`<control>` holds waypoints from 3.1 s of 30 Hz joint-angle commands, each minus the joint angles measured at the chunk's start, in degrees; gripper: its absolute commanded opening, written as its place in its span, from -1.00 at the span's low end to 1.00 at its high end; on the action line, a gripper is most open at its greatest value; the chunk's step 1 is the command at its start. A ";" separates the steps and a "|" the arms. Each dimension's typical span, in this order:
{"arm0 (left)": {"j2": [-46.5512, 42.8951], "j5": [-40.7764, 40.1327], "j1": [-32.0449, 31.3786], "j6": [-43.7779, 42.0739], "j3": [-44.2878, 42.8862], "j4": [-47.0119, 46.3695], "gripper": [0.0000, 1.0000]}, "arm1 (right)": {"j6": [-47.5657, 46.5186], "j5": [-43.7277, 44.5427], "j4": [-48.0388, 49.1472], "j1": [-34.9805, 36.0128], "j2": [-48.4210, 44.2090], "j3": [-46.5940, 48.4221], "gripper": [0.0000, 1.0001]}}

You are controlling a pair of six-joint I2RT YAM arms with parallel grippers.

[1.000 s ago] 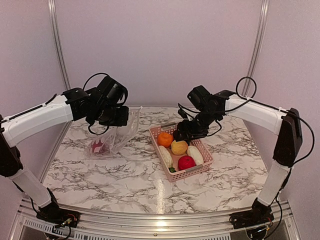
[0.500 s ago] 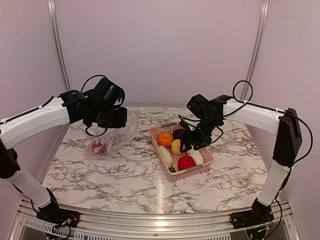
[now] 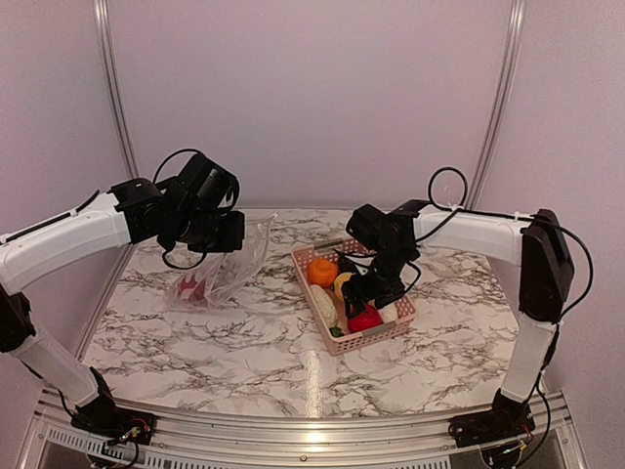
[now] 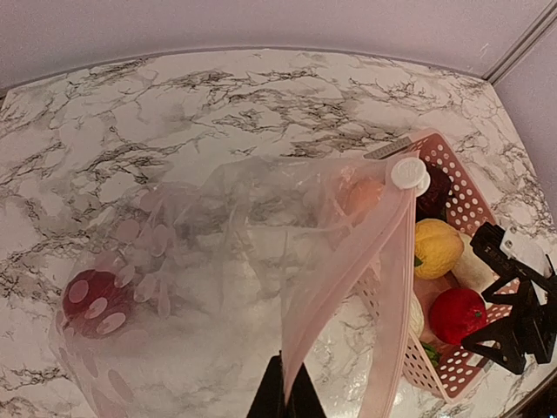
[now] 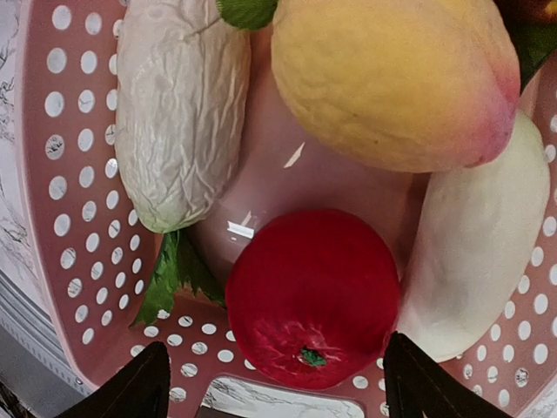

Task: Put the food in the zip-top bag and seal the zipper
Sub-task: Pick up the fake fruit from the bin, then place the fake fruit in the zipper food storage bag.

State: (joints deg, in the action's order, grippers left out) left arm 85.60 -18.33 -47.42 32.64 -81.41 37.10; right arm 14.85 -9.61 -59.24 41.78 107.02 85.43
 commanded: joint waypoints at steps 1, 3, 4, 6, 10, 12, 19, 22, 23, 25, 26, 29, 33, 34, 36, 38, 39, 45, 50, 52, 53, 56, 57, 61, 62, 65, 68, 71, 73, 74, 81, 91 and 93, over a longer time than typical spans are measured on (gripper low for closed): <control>-1.80 0.38 -0.18 0.65 0.64 -0.45 -1.00 | 0.46 3.32 0.00 0.56 1.10 -0.76 0.62; -1.80 0.62 -0.14 0.87 0.46 -0.50 -1.00 | 0.63 3.74 0.24 0.72 1.32 -0.44 0.61; -1.80 0.78 -0.13 0.91 0.36 -0.41 -1.00 | 0.87 3.94 0.37 0.88 1.34 -0.17 0.61; -1.82 0.86 -0.18 0.91 0.33 -0.52 -1.00 | 1.41 4.15 0.72 1.23 1.41 0.03 0.61; -1.41 1.12 -0.19 0.85 0.33 -0.48 -1.00 | 1.93 3.84 1.82 1.98 2.11 -0.85 0.61; -1.16 1.56 -0.16 0.99 0.19 -0.47 -1.00 | 2.10 4.01 2.32 2.12 2.53 -1.37 0.61; -1.06 1.53 -0.19 1.42 0.49 -0.62 -1.00 | 2.29 7.82 2.90 2.10 3.87 -1.30 0.56; -1.10 1.46 -0.18 1.63 0.72 -0.76 -1.00 | 2.41 8.29 3.12 2.23 4.25 -0.41 0.36; -1.09 1.47 -0.15 1.71 0.70 -0.80 -1.00 | 2.57 8.63 2.82 2.31 3.96 0.28 0.31; -1.12 1.38 -0.14 1.80 0.79 -0.87 -1.00 | 3.11 9.33 1.85 2.59 2.67 1.88 0.25; -1.14 1.28 -0.16 1.81 0.80 -0.95 -1.00 | 3.24 9.34 1.21 2.69 2.12 2.83 0.21; -1.23 0.89 -0.18 1.73 1.28 -1.76 -1.00 | 3.60 11.70 -0.69 2.97 -0.74 5.76 0.15; -0.87 0.61 -0.16 1.80 1.61 -2.99 -1.00 | 4.13 10.19 -1.22 3.72 -4.32 8.05 0.08; -0.75 0.66 -0.16 1.85 1.67 -3.22 -1.00 | 3.73 10.21 -0.38 4.33 -5.24 8.76 0.05; -0.47 0.87 -0.18 1.90 1.84 -3.80 -1.00 | 2.89 11.26 0.69 5.79 -6.58 11.11 0.01; -0.30 1.05 -0.15 1.78 1.72 -4.17 -1.00 | 2.47 10.42 1.63 6.43 -6.97 14.04 -0.03; -0.03 1.08 -0.18 1.62 1.65 -4.22 -1.00 | 2.65 9.24 2.38 6.47 -7.06 15.28 -0.05; 0.70 0.99 -0.14 1.11 0.76 -4.68 -1.00 | 6.67 -1.32 14.94 6.41 -10.25 15.14 -0.11; 0.88 1.29 -0.19 1.16 0.68 -5.25 -1.00 | 5.23 -0.46 21.03 8.11 -11.52 15.55 -0.15; 1.03 1.42 -0.14 1.55 0.54 -5.65 -1.00 | 4.35 -1.84 22.69 8.35 -11.21 16.38 -0.15; 1.03 1.45 -0.16 1.72 0.48 -5.95 -1.00 | 4.31 -2.95 23.78 8.36 -11.08 16.50 -0.15; 1.15 1.57 -0.14 2.26 0.17 -6.84 -1.00 | 4.84 -6.83 27.20 8.30 -9.83 16.79 -0.13; 1.21 1.74 -0.16 2.37 0.05 -7.20 -1.00 | 5.00 -8.10 27.99 8.35 -9.22 16.98 -0.13; 1.03 2.25 -0.18 3.60 -0.52 -7.67 -1.00 | 4.79 -10.59 28.89 8.32 -6.42 18.51 -0.13; 0.92 2.38 -0.19 4.00 -0.53 -7.76 -1.00 | 4.68 -10.87 28.84 8.35 -5.73 19.18 -0.12; 0.59 3.10 -0.13 4.61 -0.51 -8.50 -1.00 | 4.85 -13.56 30.49 8.33 -4.28 19.23 -0.11; 0.50 3.28 -0.17 5.24 -0.39 -8.99 -1.00 | 5.98 -16.86 35.18 8.36 -3.91 16.41 -0.09; -0.11 3.20 -0.21 6.14 -0.35 -9.60 -1.00 | 6.60 -17.57 36.13 8.40 -2.43 15.77 -0.10; -0.86 3.13 -0.20 6.65 -0.25 -10.10 -1.00 | 6.70 -16.64 35.35 8.34 -1.73 15.76 -0.09; -1.28 2.89 -0.22 7.00 -0.11 -10.29 -1.00 | 7.01 -15.48 34.69 8.39 -1.47 15.74 -0.10; -3.55 2.74 -0.22 7.56 0.46 -12.07 -1.00 | 7.15 -9.91 30.49 8.39 -0.43 15.77 -0.09; -2.72 4.01 -0.21 8.42 0.83 -12.51 -1.00 | 5.82 -11.04 24.40 8.80 3.54 21.41 0.05; -2.49 3.88 -0.22 8.34 0.81 -12.58 -1.00 | 5.38 -12.54 24.00 9.16 3.79 22.33 0.22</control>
State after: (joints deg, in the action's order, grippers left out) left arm 83.31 -14.96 -47.42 40.56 -80.58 25.93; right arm 21.08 -20.27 -32.18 49.80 109.65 104.18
